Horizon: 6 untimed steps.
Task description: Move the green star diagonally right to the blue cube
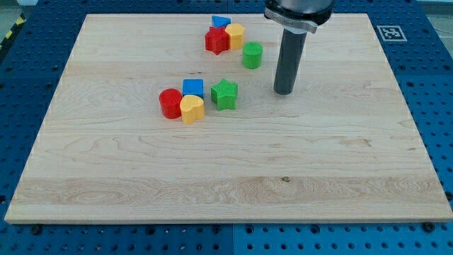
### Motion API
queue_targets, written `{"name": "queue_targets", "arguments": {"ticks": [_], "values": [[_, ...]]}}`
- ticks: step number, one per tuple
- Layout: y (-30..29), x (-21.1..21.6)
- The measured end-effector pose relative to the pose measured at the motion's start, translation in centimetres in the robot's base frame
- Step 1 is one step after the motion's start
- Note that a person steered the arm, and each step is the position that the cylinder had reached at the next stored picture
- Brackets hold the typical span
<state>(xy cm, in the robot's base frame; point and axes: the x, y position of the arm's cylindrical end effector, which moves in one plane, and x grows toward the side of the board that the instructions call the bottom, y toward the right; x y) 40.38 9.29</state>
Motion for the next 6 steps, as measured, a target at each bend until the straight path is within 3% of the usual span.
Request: {"name": "queue_targets", "arguments": {"ticks": [6], "values": [[-2.7,-5.0]]}}
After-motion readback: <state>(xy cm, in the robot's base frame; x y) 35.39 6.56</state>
